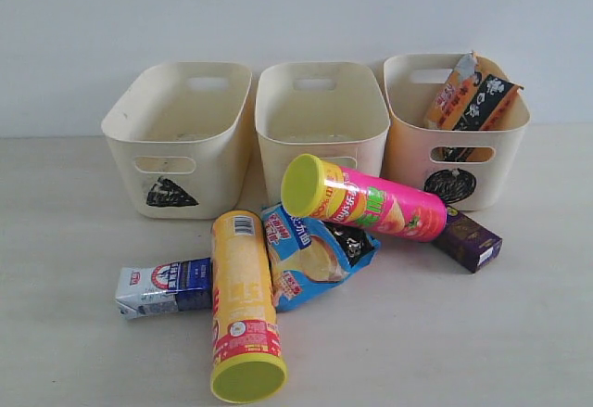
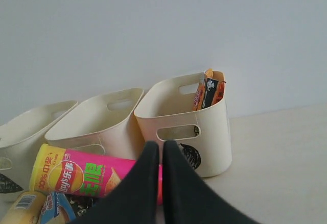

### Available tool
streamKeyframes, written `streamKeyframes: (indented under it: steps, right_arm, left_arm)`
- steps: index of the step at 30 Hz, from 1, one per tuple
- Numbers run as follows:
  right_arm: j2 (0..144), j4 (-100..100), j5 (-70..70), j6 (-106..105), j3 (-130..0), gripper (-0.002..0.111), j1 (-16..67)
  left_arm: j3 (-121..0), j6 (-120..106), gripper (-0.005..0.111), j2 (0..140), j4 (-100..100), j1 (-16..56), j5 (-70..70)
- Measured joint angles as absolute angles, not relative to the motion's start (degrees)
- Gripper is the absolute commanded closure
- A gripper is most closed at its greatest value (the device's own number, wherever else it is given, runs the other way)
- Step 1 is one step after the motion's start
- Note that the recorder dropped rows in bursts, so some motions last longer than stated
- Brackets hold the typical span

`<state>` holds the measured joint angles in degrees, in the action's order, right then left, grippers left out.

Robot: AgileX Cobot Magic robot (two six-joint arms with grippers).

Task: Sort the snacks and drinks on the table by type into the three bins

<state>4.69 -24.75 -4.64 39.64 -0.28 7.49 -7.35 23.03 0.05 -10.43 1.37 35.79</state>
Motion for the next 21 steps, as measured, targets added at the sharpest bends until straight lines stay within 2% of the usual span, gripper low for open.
streamKeyframes:
  steps: [4,13,17,21]
  right_arm:
    - [4.7,-24.6,-4.6,39.8,-0.3,0.108,7.5]
    - [4.7,-24.4,-4.6,40.9,-0.3,0.108,7.5]
    - [4.7,-24.4,-4.5,41.1,-0.3,0.108,7.5]
    - [4.7,-24.4,-4.2,41.2,-0.3,0.108,7.5]
  left_arm:
    - [-17.6,22.9,0.102,1.4,-6.2,1.4,27.8]
    - [-36.9,23.0,0.102,9.4,20.4,1.4,19.8]
    - [-43.3,23.3,0.102,12.4,24.9,1.4,5.8]
    - [-51.2,20.0,0.102,17.7,25.8,1.4,-15.6]
